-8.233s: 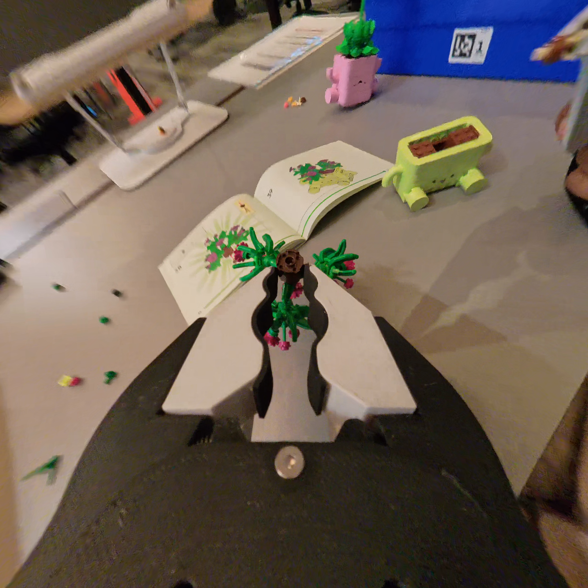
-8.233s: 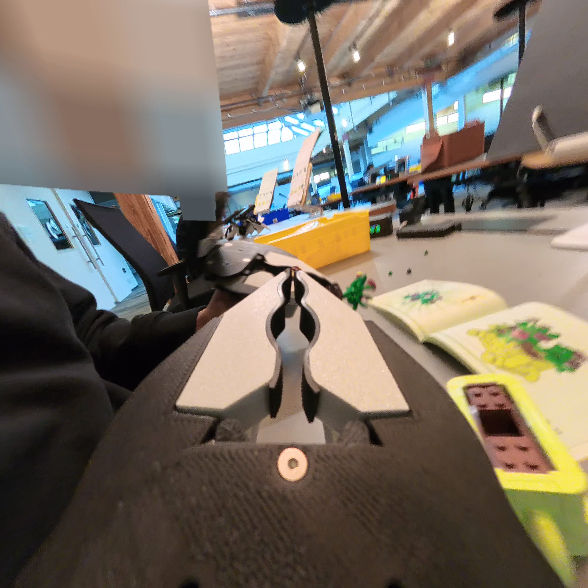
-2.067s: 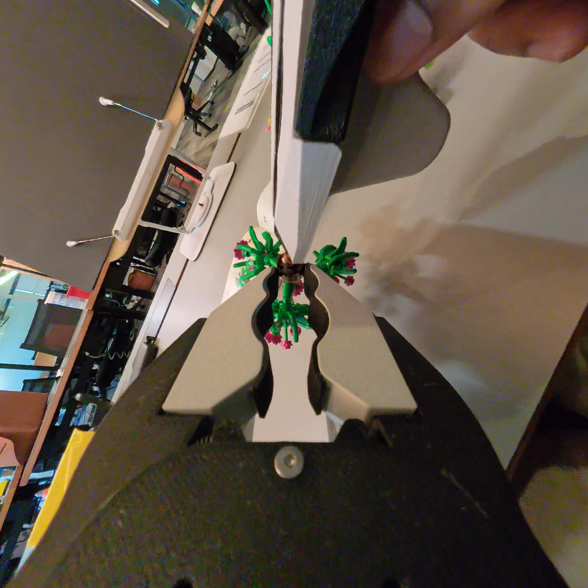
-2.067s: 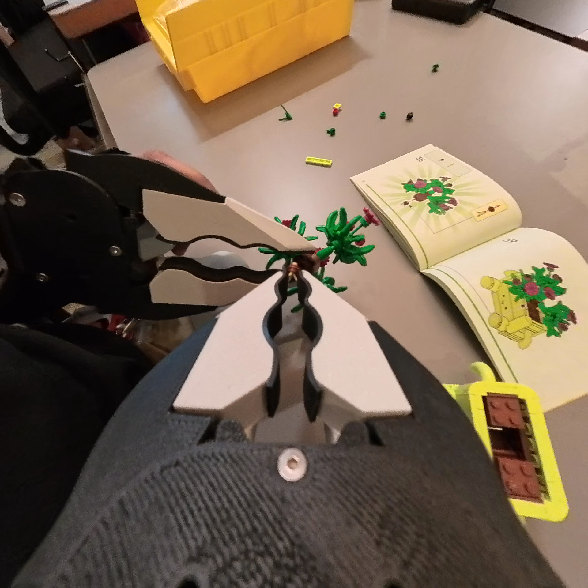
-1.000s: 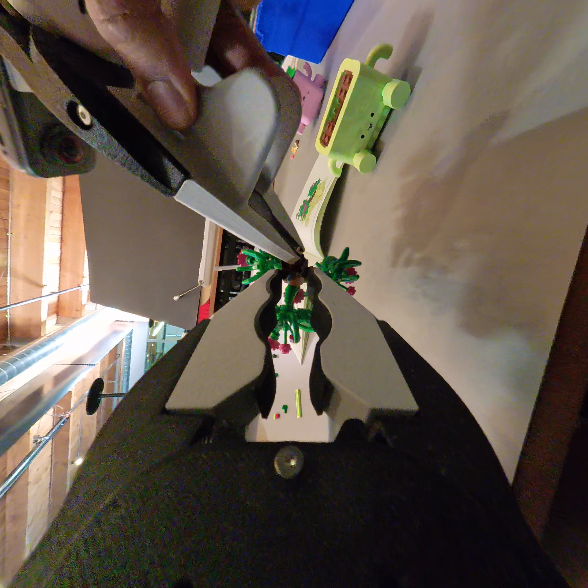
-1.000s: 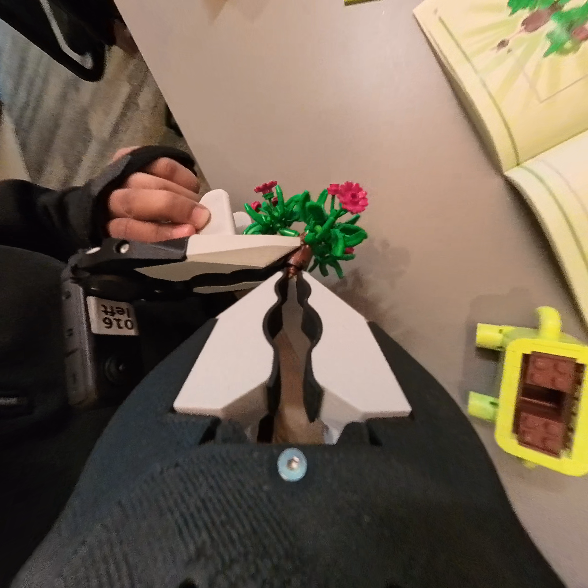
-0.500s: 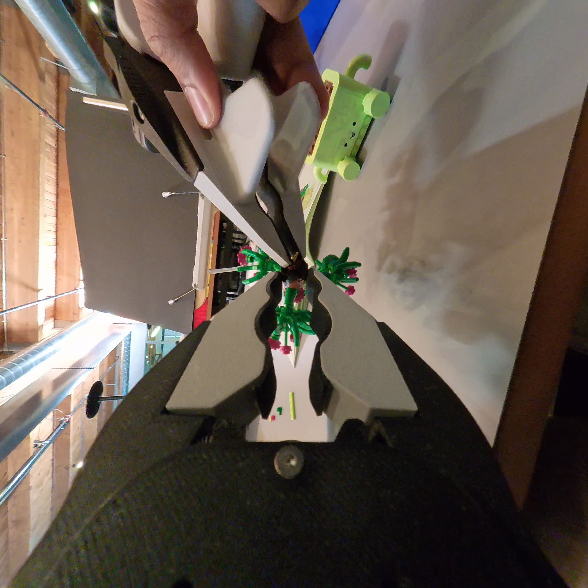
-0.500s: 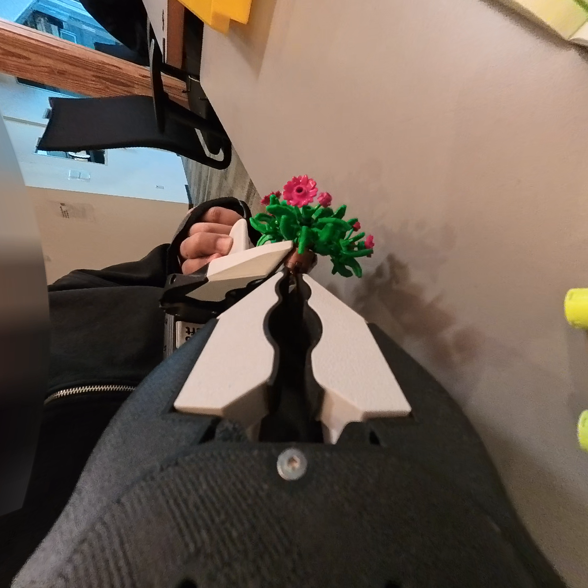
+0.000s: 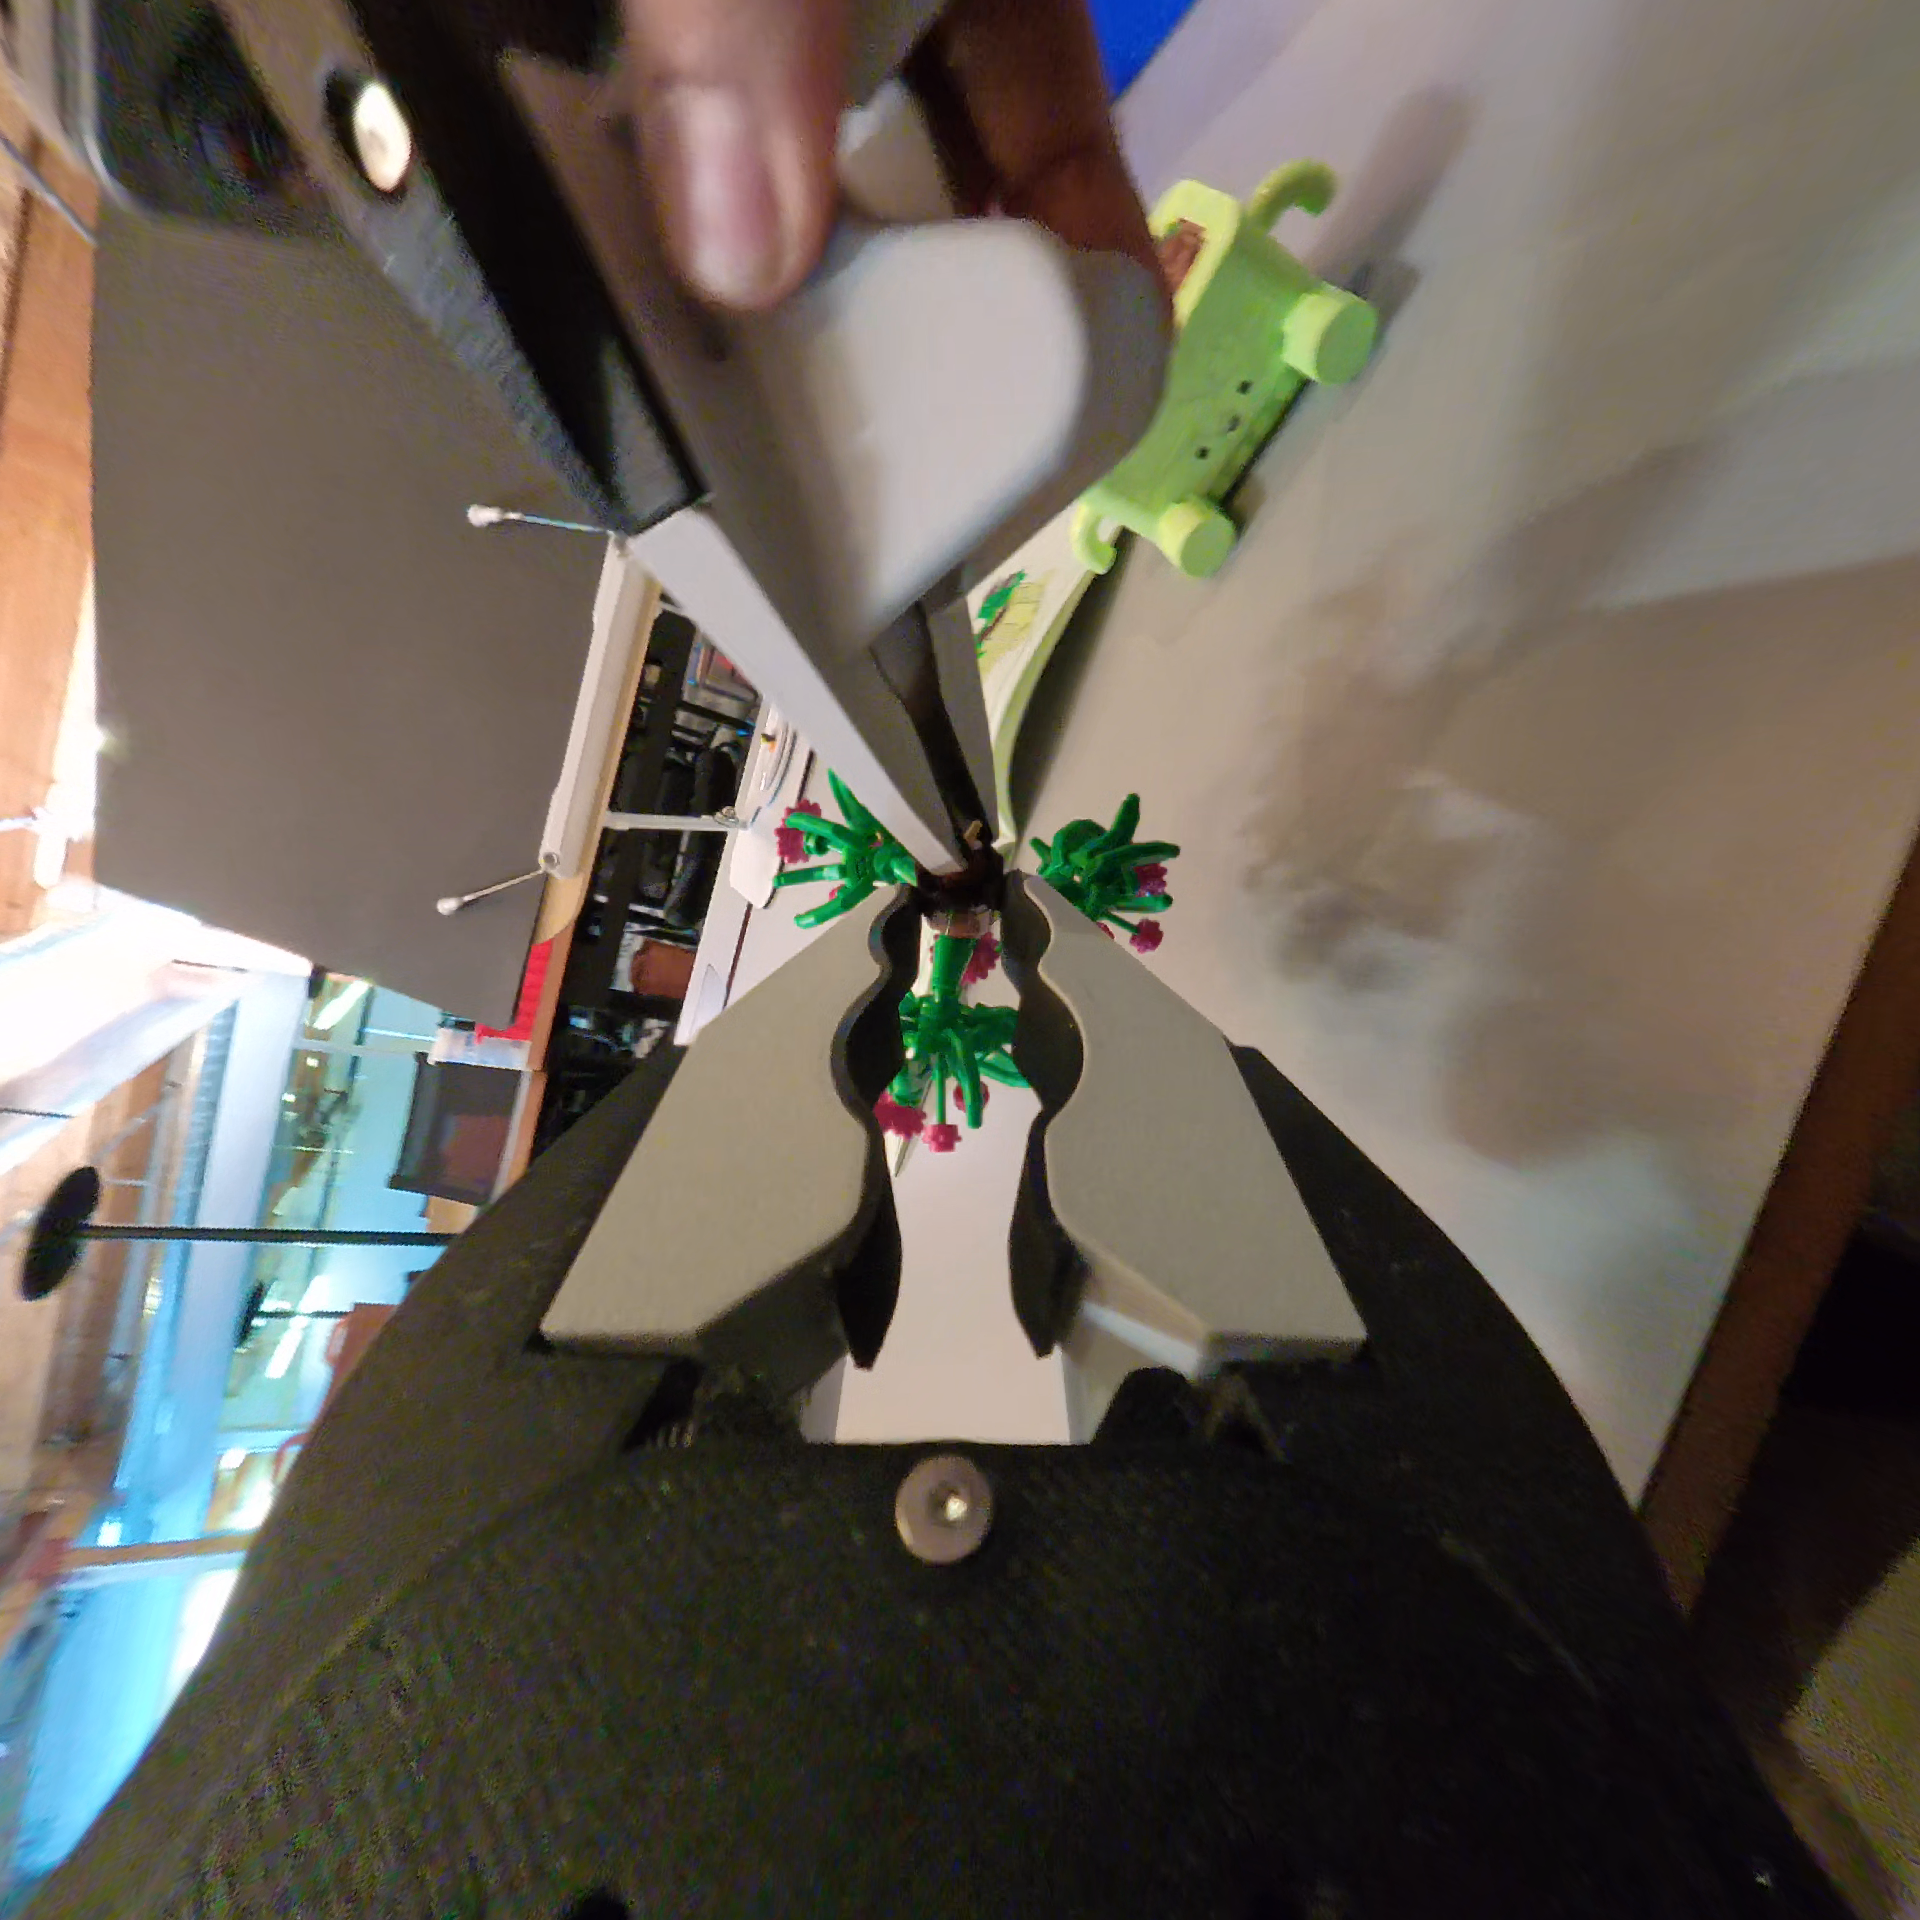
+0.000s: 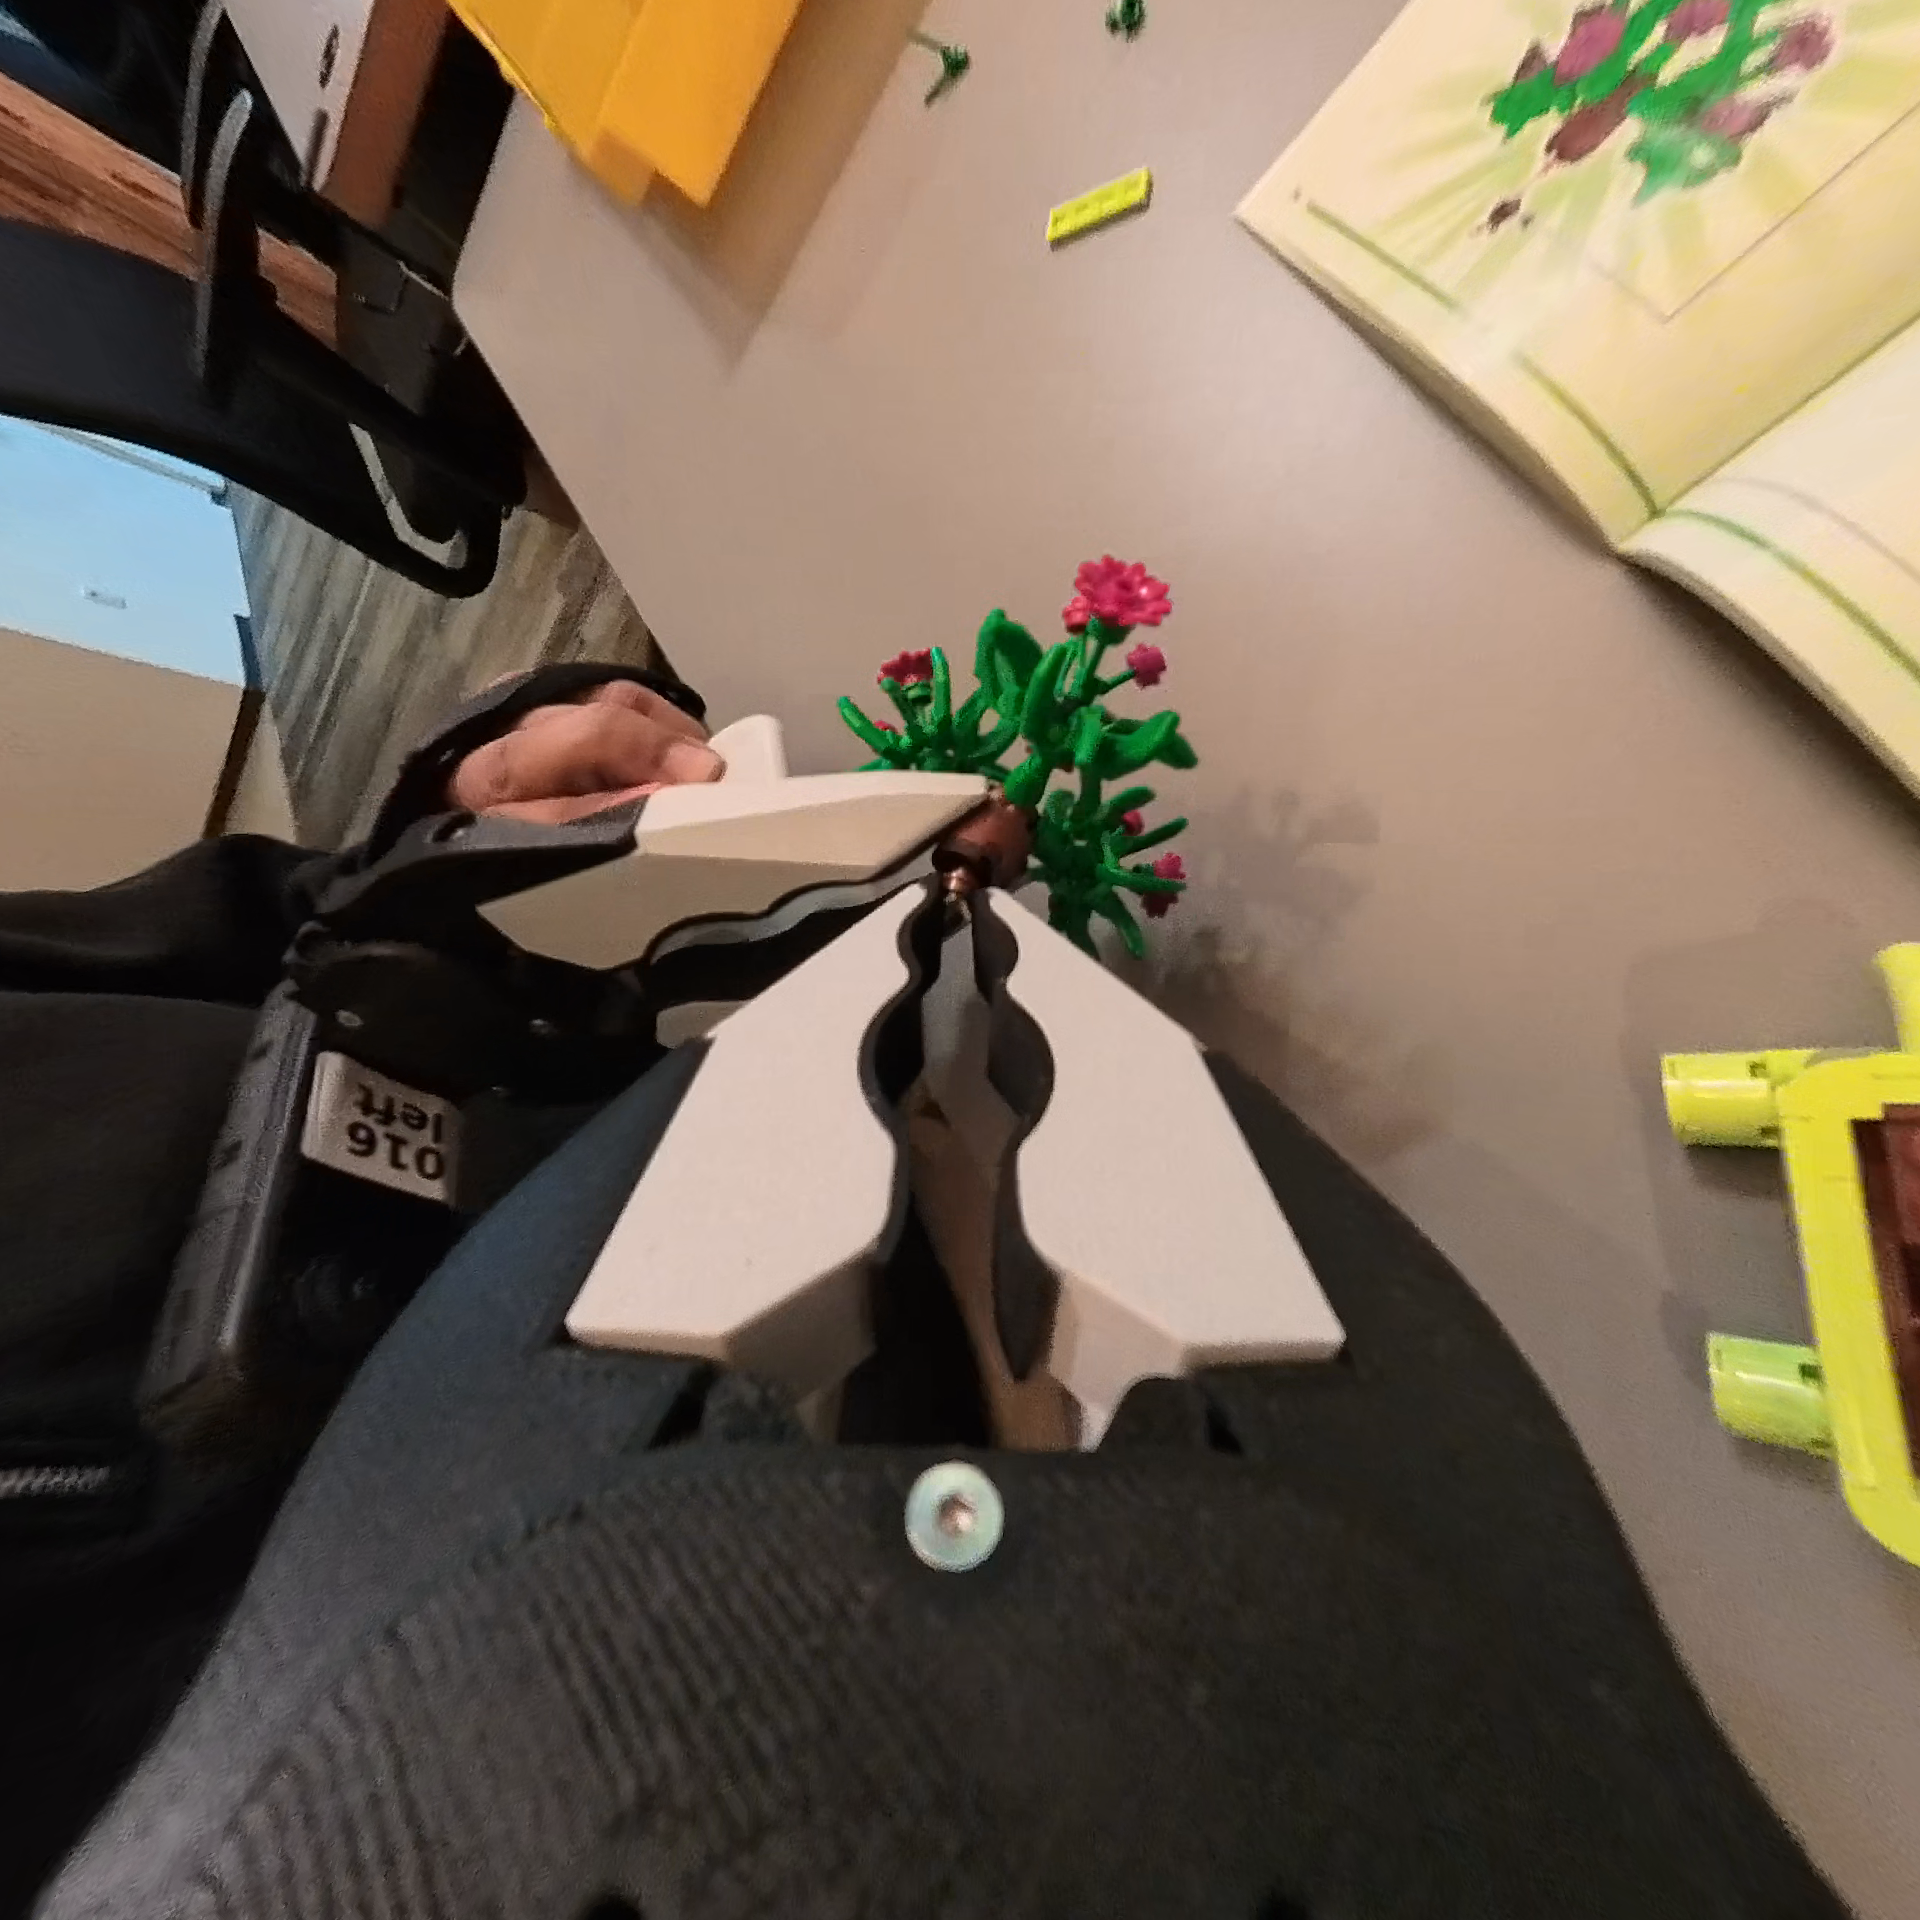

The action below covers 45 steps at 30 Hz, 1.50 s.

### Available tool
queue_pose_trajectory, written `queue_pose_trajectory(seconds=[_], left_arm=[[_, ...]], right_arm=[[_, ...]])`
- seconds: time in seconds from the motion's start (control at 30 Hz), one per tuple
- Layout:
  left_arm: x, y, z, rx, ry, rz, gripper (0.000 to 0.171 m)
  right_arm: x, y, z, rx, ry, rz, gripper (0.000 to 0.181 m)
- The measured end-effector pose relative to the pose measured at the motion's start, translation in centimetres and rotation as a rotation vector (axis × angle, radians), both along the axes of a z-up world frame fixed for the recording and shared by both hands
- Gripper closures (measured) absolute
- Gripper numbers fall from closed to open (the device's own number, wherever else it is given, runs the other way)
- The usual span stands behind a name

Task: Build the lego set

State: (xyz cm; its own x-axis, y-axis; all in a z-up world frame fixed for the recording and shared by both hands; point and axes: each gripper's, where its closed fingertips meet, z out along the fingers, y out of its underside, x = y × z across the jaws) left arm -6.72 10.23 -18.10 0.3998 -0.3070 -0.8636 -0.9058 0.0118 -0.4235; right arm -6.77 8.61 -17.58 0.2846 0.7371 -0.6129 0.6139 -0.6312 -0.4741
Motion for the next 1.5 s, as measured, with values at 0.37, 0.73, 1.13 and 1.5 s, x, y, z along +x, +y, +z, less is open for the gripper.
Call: queue_pose_trajectory(seconds=[0.37,0.73,1.13,1.5], left_arm=[[-0.3,-0.2,1.2,0.019,-0.059,-0.011,0.159],[-2.8,0.7,1.2,-0.073,-0.235,0.051,0.159],[-3.8,0.8,1.2,-0.089,-0.281,0.063,0.159],[-3.5,0.8,1.2,-0.089,-0.281,0.056,0.159]], right_arm=[[-0.1,-0.2,1.4,0.229,0.039,0.005,0.177],[5.7,-0.5,-5.6,0.361,-0.297,0.133,0.177],[5.6,0.0,-7.5,0.614,-0.175,0.118,0.138],[6.5,0.6,-7.3,0.62,-0.034,-0.124,0.151]])
